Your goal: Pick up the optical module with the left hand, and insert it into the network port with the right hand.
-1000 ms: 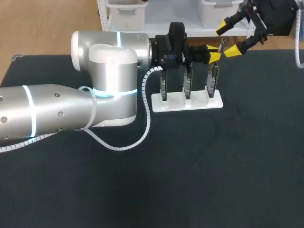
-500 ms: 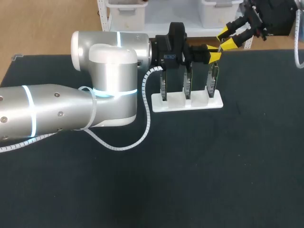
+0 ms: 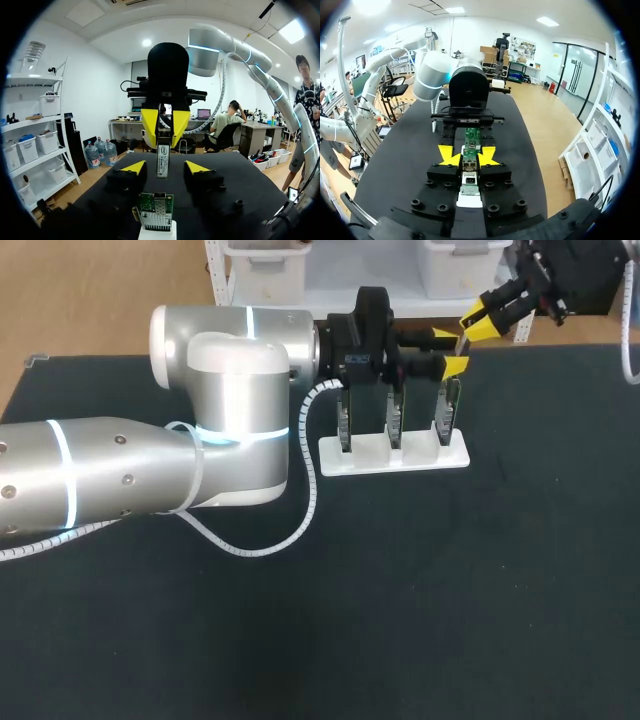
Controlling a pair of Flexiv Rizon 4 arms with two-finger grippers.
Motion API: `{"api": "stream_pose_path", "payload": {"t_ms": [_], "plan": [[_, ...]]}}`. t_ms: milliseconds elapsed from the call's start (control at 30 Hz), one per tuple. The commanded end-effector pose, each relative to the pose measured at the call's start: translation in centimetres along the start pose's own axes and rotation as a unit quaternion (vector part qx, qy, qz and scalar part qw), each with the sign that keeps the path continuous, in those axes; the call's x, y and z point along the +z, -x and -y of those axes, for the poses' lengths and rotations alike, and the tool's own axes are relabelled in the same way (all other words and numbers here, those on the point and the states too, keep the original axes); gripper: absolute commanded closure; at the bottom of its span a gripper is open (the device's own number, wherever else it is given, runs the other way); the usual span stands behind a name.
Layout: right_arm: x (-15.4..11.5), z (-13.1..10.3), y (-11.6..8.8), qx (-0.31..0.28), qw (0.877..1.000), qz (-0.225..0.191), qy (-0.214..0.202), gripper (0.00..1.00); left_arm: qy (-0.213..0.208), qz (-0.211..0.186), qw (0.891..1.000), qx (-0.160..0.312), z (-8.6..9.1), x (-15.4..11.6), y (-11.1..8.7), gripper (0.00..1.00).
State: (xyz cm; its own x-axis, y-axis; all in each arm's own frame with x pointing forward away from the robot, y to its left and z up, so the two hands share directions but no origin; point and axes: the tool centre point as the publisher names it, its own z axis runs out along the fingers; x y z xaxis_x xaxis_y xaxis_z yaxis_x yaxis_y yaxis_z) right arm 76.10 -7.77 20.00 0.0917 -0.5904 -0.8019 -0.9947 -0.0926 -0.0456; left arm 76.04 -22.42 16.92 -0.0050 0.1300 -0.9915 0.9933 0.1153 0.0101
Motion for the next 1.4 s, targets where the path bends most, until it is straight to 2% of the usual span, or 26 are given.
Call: {"api": "stream_pose_path", "payload": {"t_ms": [33,467,900,1400], "plan": [[-0.2,-0.2,-0.1,-0.001,1.0,0.001,-0.003,1.0,-0.002,-0.003,1.0,-0.001,-0.2,0.1,0.1,0.0],[-0.1,-0.7,0.0,-0.002,1.0,0.004,0.001,1.0,0.005,0.001,1.0,0.014,0.1,0.1,0.8,0.0],[-0.2,-0.7,-0.3,-0.001,1.0,0.006,0.001,1.0,0.017,-0.046,0.999,0.014,1.3,-1.5,0.8,0.0],[-0.3,-0.7,-0.6,0.003,1.0,0.006,0.002,1.0,0.034,-0.091,0.995,0.004,2.1,-3.5,-0.3,0.0]]}}
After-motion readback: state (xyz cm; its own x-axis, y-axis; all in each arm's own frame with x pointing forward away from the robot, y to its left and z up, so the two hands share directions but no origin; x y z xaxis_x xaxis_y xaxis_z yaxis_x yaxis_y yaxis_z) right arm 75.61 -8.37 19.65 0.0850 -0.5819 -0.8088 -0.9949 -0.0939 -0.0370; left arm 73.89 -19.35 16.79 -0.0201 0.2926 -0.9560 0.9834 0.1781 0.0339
